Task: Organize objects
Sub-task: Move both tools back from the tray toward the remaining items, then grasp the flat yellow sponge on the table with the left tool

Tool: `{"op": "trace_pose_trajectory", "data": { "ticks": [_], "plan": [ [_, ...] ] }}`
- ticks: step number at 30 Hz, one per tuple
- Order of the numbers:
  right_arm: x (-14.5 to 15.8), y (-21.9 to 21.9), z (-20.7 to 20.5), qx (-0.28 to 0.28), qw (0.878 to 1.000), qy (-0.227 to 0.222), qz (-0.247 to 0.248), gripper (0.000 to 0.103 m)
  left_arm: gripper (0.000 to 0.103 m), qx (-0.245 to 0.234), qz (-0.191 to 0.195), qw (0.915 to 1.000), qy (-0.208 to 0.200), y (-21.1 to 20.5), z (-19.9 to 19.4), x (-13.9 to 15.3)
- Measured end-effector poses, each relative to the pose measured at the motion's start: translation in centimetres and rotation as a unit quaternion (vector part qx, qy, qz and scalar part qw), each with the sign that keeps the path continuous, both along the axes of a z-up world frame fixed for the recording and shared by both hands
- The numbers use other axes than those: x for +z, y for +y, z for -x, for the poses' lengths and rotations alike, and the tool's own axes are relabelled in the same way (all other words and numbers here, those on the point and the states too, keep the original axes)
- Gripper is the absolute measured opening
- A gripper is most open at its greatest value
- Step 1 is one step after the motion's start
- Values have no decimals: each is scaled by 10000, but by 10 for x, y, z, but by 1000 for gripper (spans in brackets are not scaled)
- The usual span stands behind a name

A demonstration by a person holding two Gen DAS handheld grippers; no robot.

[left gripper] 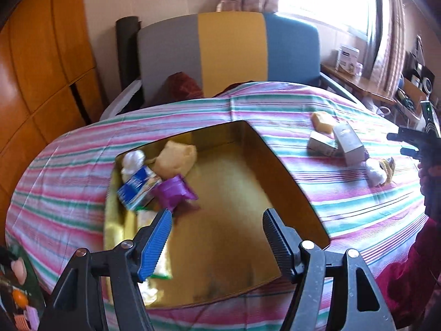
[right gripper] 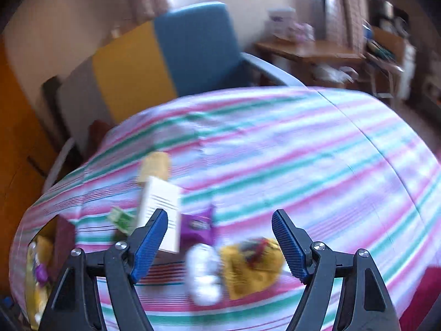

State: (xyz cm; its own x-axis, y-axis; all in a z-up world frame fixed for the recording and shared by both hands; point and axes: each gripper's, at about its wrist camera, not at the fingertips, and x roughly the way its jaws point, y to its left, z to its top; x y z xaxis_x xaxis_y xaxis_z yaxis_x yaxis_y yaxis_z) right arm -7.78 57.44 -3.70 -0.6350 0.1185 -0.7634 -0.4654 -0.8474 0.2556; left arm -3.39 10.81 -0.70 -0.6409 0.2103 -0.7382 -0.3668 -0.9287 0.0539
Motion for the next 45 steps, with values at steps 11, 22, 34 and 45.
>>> {"op": "trace_pose_trajectory", "data": {
  "ticks": [11,22,34,45],
  "plan": [
    [8,4,-7,165,9984,383,383,80,70,-568,251,9980,83,75,14,4],
    [9,12,-13,108,9961,537,689,82,70,-961,372,9947,-35,130,30,0],
    [8,19,-17,-16,9940,586,927,85,63,-1110,37,9905,-804,165,68,-14],
    [2,23,-16,5,9924,475,1132,85,53,-1195,-529,9807,-1452,230,144,-21]
  ]
}}
